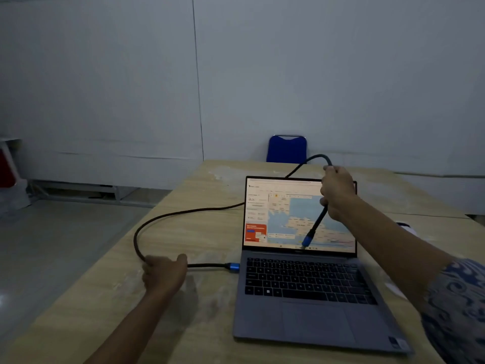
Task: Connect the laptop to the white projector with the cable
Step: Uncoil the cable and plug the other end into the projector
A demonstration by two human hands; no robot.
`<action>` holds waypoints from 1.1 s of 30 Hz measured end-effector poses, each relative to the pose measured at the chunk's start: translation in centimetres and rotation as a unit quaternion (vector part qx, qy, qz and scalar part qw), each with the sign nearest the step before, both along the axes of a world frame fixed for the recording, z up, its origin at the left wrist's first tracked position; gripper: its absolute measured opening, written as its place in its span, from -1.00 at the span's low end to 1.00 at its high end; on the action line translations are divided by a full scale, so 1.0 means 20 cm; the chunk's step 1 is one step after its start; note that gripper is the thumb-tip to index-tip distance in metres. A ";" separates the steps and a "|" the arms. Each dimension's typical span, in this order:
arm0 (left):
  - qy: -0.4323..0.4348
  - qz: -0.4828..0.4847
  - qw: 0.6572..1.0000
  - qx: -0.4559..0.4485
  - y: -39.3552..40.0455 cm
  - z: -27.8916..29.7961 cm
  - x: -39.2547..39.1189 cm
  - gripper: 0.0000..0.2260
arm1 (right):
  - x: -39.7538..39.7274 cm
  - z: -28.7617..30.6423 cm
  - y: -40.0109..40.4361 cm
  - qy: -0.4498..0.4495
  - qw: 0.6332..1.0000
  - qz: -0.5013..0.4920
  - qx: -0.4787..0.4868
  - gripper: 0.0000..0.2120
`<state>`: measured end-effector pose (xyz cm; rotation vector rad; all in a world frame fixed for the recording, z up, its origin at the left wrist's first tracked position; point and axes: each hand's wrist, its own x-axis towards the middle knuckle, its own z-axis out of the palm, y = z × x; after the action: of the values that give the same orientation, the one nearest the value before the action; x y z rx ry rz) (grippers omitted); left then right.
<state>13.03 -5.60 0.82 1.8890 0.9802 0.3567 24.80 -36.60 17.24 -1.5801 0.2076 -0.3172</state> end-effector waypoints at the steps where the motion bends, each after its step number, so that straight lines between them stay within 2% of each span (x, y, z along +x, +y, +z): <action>1: -0.006 -0.008 1.000 -0.007 0.01 -0.01 0.01 -0.24 | 0.01 0.00 -0.03 0.002 1.000 -0.004 0.013 -0.70; 4: -0.021 -0.019 0.999 -0.015 0.00 -0.01 0.04 -0.31 | 0.03 -0.02 -0.15 0.000 0.998 -0.018 0.054 -0.69; 8: -0.057 -0.015 0.998 -0.023 -0.05 -0.01 0.07 -0.25 | 0.03 -0.04 -0.33 0.020 0.991 -0.045 0.123 -0.70; 14: -0.073 -0.020 0.996 -0.041 -0.11 -0.04 0.14 -0.27 | -0.06 -0.06 -0.55 -0.001 0.962 -0.031 0.273 -0.72; 19: -0.080 -0.027 0.994 -0.062 -0.17 -0.03 0.18 -0.31 | -0.04 -0.12 -0.78 -0.010 0.956 -0.072 0.285 -0.69; 25: -0.071 -0.086 0.991 -0.069 -0.18 -0.07 0.23 -0.29 | -0.06 -0.21 -1.05 -0.015 0.935 -0.140 0.325 -0.60; 33: -0.066 -0.114 0.990 -0.050 -0.23 -0.09 0.31 -0.28 | -0.21 -0.27 -1.29 -0.024 0.912 -0.181 0.367 -0.72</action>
<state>19.17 -10.24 -0.91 1.8380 0.6747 0.2866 20.56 -62.32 11.80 -0.7778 0.5185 -0.4959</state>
